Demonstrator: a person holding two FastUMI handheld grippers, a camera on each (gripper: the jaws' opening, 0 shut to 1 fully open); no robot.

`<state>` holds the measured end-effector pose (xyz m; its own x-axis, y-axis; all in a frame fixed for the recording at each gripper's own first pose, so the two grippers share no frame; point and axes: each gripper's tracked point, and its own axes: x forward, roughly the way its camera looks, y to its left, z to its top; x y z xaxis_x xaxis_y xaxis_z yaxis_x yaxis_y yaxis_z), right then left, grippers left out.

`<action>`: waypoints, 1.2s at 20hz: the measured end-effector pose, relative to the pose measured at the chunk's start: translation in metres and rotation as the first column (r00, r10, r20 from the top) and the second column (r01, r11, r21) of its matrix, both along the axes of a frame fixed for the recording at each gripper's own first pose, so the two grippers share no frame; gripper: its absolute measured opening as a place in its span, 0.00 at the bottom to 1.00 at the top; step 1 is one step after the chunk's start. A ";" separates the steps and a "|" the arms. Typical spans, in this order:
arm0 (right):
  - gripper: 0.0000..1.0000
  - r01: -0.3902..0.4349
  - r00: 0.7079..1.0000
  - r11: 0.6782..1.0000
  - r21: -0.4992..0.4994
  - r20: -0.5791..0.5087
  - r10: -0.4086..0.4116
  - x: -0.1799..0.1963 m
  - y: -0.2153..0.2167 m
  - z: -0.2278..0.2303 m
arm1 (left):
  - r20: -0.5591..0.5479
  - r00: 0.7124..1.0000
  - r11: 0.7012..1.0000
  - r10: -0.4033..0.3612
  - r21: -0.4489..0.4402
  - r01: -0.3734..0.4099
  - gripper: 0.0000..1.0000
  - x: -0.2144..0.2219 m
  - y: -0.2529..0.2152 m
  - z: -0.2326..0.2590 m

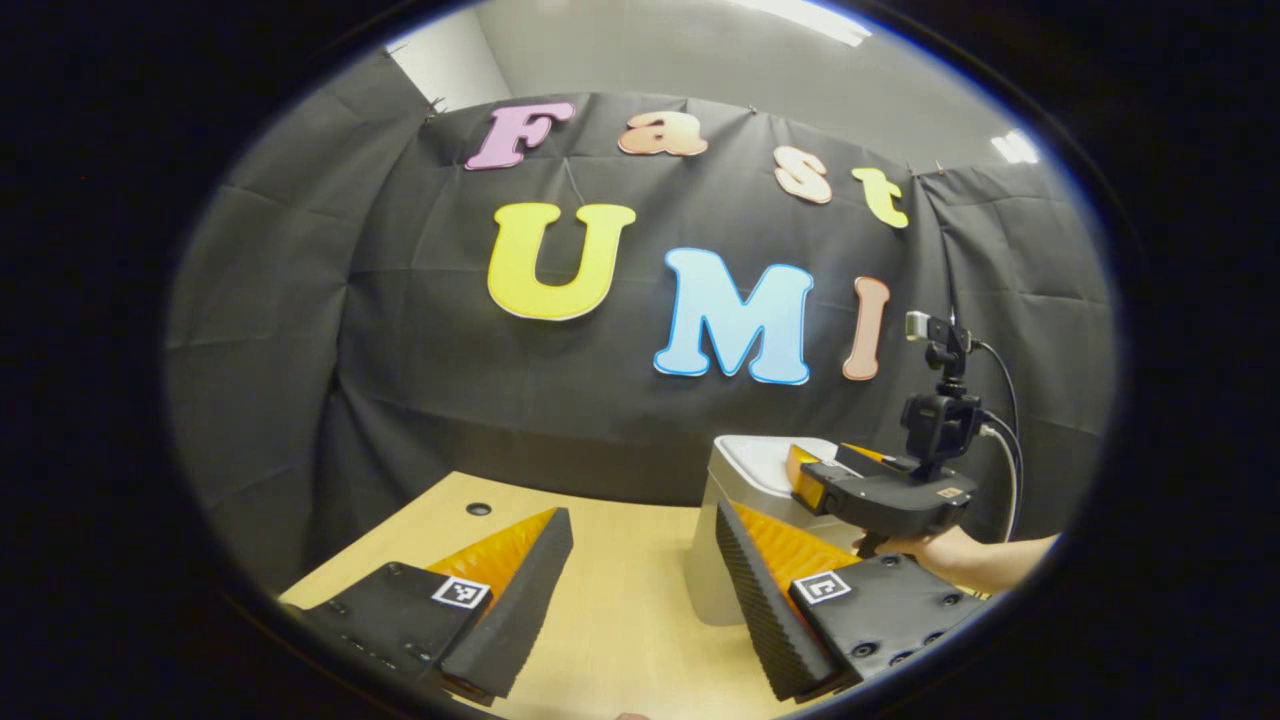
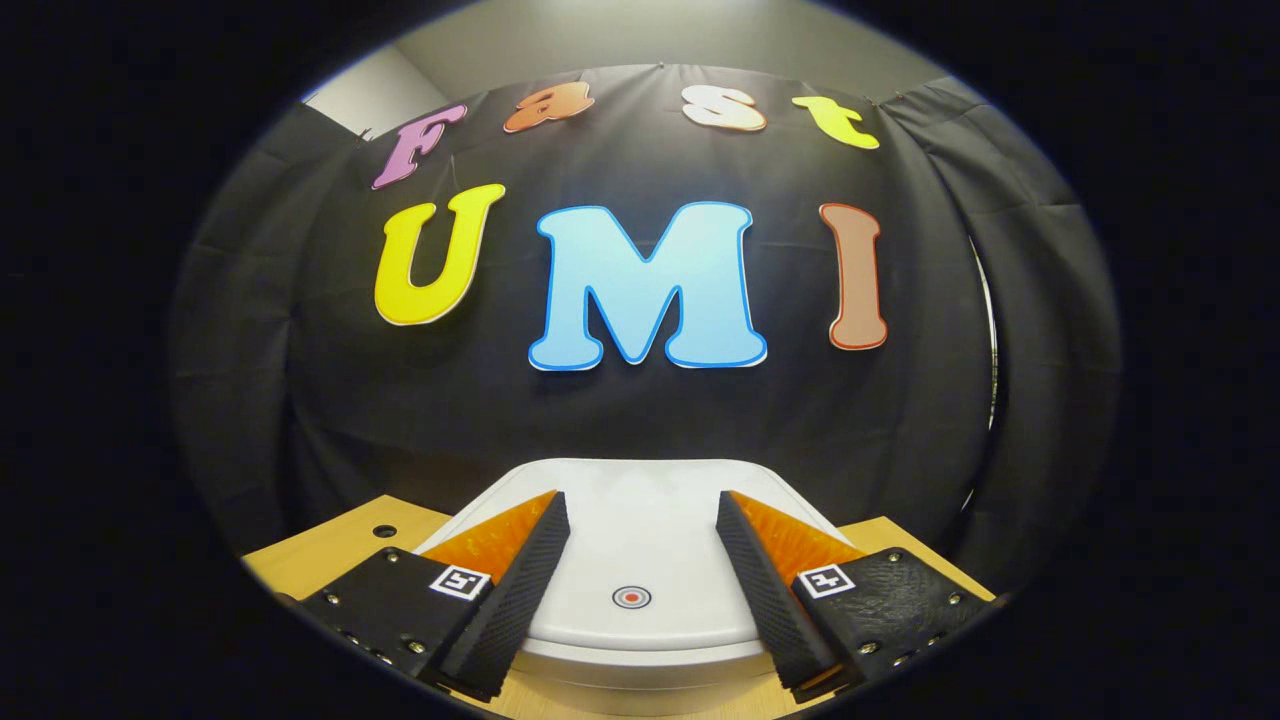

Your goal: Press the lid of the desktop garbage bin to open it, pick up the crumpled paper on the desktop and throw it into the bin, then pick up the pop can on the desktop and drop it into the bin, and finally close the garbage bin lid.

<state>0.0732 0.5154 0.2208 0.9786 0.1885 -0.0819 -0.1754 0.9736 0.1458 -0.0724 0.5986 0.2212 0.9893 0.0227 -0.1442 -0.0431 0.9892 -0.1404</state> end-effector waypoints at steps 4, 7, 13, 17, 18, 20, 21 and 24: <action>0.95 0.001 1.000 1.000 0.020 0.030 -0.002 -0.001 0.000 0.005 | 0.011 1.000 0.999 0.025 0.026 -0.026 0.96 -0.006 -0.001 0.007; 0.95 -0.023 1.000 0.999 0.029 0.003 0.023 -0.008 -0.002 0.005 | 0.001 0.998 0.998 0.055 0.034 -0.055 0.95 -0.010 -0.004 0.004; 0.95 -0.101 0.994 0.995 -0.001 -0.049 0.101 -0.040 -0.011 0.006 | -0.002 0.994 0.992 0.111 0.057 -0.111 0.95 -0.013 -0.021 0.004; 0.95 -0.133 0.989 0.990 -0.048 -0.078 0.129 -0.066 -0.026 0.005 | 0.011 0.989 0.987 0.150 0.054 -0.150 0.96 -0.019 -0.036 0.002; 0.95 -0.140 0.988 0.988 -0.065 -0.076 0.135 -0.072 -0.029 0.007 | 0.016 0.987 0.985 0.159 0.059 -0.160 0.95 -0.019 -0.040 0.002; 0.94 -0.152 0.987 0.984 -0.096 -0.066 0.146 -0.087 -0.037 0.012 | 0.019 0.986 0.983 0.168 0.074 -0.169 0.96 -0.020 -0.046 0.001; 0.94 -0.159 0.986 0.981 -0.109 -0.063 0.153 -0.095 -0.040 0.015 | 0.019 0.985 0.982 0.171 0.079 -0.172 0.96 -0.020 -0.048 0.001; 0.94 -0.187 0.982 0.977 -0.106 -0.007 0.188 -0.119 -0.043 0.040 | 0.061 0.981 0.979 0.183 0.078 -0.187 0.95 -0.023 -0.052 0.010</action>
